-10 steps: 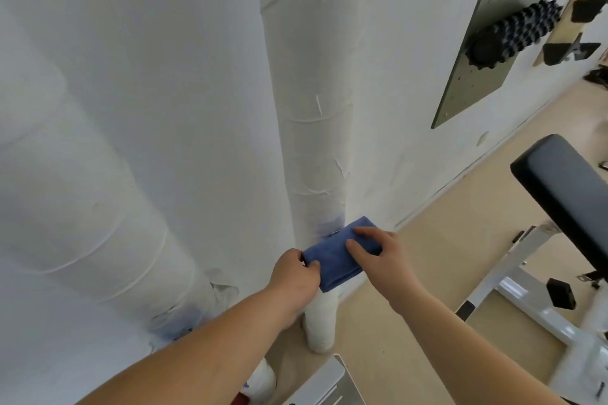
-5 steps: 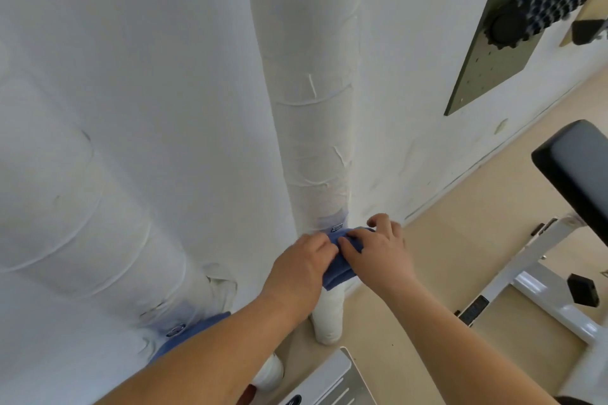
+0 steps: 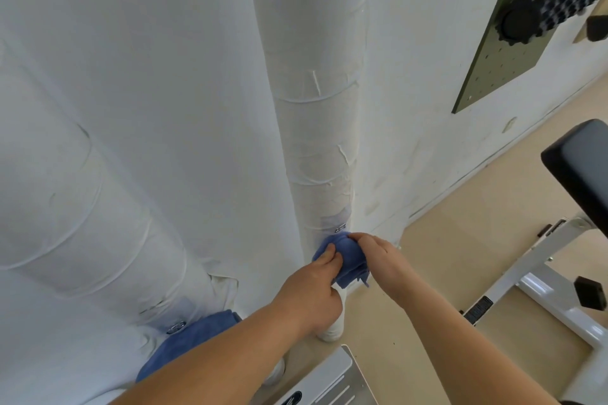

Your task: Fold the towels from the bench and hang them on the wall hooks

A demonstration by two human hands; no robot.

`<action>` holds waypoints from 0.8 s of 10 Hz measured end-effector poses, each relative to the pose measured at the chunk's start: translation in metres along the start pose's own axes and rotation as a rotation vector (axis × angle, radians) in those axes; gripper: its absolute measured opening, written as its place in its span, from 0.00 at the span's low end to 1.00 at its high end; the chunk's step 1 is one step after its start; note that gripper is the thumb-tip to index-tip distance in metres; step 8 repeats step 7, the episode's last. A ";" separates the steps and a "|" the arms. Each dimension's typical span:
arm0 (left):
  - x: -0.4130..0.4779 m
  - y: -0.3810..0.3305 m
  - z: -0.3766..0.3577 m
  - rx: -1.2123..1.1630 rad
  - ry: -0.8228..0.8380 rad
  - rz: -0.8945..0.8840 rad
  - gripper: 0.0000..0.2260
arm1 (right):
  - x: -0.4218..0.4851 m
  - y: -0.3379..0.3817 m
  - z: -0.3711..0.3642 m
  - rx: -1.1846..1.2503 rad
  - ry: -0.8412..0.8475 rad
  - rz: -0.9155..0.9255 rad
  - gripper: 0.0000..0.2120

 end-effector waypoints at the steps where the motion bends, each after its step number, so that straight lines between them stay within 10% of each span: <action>1: 0.002 -0.002 0.004 -0.043 0.037 0.017 0.33 | 0.003 -0.001 0.000 -0.003 0.005 -0.047 0.20; 4: -0.008 0.000 0.035 -0.091 -0.170 0.022 0.16 | -0.009 0.021 0.015 -0.245 -0.067 0.087 0.18; 8: -0.017 -0.009 0.049 -0.050 -0.227 0.034 0.18 | -0.031 0.047 0.030 -0.324 -0.181 0.233 0.18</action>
Point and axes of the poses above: each hand's wrist, its own x-axis towards the middle knuckle, its own z-axis out of the back of the hand, y = z × x, the point moved 8 cm from there along x, towards the middle knuckle, and after that the axes turned 1 degree about -x, right-handed, at the moved point
